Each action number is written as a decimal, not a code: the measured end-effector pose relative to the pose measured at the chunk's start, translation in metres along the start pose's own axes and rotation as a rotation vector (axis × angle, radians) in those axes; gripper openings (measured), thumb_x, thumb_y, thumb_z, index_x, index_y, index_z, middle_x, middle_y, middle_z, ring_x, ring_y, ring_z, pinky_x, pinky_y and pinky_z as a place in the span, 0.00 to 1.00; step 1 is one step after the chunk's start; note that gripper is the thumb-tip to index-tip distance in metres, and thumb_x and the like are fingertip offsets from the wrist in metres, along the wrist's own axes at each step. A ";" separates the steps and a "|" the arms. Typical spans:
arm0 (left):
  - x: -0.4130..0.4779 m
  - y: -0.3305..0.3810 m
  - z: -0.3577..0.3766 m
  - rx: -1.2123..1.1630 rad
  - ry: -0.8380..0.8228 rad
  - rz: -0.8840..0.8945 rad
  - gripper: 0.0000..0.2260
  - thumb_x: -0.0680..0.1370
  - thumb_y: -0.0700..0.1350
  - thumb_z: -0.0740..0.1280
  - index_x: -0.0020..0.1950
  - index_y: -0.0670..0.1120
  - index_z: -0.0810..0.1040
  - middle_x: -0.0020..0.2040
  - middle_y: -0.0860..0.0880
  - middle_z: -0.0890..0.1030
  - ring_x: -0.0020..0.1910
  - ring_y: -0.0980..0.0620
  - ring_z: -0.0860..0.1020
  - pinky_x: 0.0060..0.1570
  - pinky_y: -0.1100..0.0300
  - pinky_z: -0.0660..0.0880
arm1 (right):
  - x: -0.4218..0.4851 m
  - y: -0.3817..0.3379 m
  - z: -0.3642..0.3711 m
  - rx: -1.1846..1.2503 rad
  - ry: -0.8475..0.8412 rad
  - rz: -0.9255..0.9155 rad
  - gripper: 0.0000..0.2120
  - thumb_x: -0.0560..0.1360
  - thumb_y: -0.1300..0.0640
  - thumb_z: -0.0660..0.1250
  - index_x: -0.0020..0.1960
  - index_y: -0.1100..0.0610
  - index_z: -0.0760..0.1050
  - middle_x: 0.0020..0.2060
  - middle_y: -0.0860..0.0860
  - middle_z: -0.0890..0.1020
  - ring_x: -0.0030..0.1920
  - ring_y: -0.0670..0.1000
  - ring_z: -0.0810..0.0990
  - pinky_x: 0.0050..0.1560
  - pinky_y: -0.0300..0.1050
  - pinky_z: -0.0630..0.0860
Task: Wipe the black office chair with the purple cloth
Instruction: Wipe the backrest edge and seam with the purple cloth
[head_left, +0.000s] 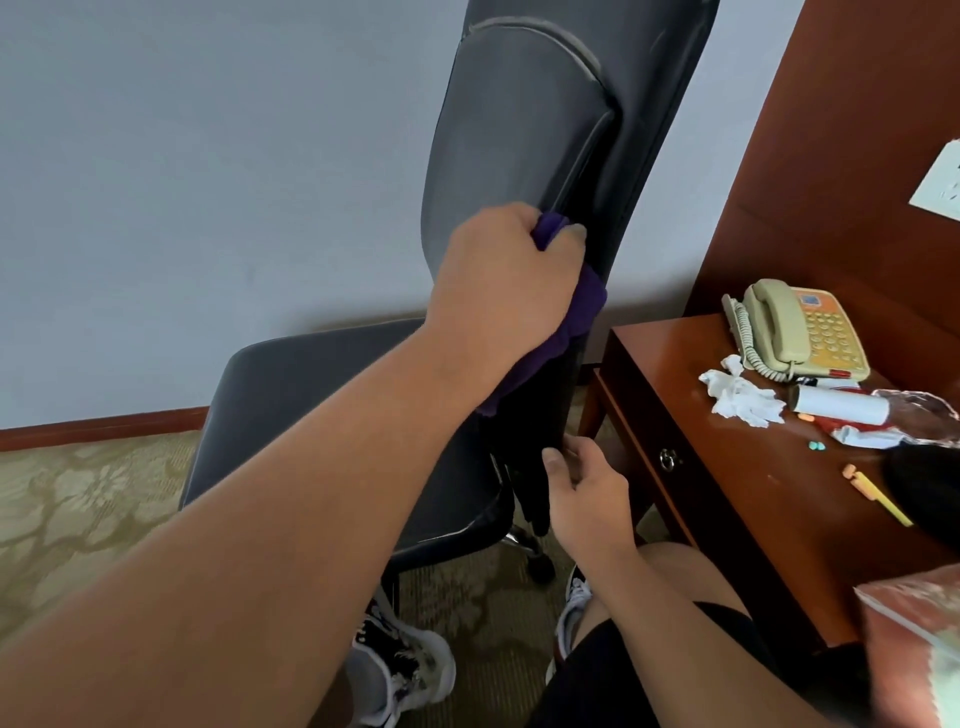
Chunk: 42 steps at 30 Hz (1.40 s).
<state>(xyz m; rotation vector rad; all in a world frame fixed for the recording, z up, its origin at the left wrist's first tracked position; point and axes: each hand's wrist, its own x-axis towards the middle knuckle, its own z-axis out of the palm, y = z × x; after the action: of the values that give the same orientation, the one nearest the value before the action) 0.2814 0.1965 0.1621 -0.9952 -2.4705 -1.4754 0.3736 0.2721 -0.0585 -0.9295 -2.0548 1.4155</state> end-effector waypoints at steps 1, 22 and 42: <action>0.003 0.003 -0.001 0.018 0.008 0.024 0.16 0.80 0.53 0.66 0.38 0.45 0.77 0.31 0.51 0.79 0.33 0.53 0.78 0.34 0.58 0.74 | 0.000 0.000 -0.001 -0.004 -0.002 -0.001 0.11 0.82 0.49 0.64 0.63 0.47 0.75 0.46 0.37 0.81 0.47 0.34 0.78 0.43 0.28 0.72; -0.061 -0.084 0.063 0.989 -0.495 0.180 0.14 0.84 0.40 0.57 0.68 0.42 0.74 0.58 0.44 0.75 0.42 0.46 0.69 0.35 0.53 0.67 | 0.005 0.012 0.002 0.016 -0.015 -0.059 0.06 0.81 0.55 0.65 0.57 0.46 0.75 0.46 0.44 0.84 0.44 0.40 0.82 0.39 0.35 0.77; -0.089 -0.179 0.124 0.713 -0.811 -0.264 0.18 0.82 0.47 0.62 0.72 0.45 0.70 0.60 0.46 0.80 0.53 0.45 0.81 0.49 0.52 0.79 | 0.011 0.015 0.006 0.104 -0.005 -0.010 0.13 0.80 0.59 0.67 0.63 0.49 0.77 0.51 0.41 0.84 0.53 0.32 0.80 0.51 0.28 0.75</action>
<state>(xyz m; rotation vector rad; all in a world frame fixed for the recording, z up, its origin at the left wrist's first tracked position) 0.2780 0.1978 -0.0729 -1.2714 -3.3537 -0.0637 0.3663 0.2803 -0.0751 -0.8724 -1.9660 1.5049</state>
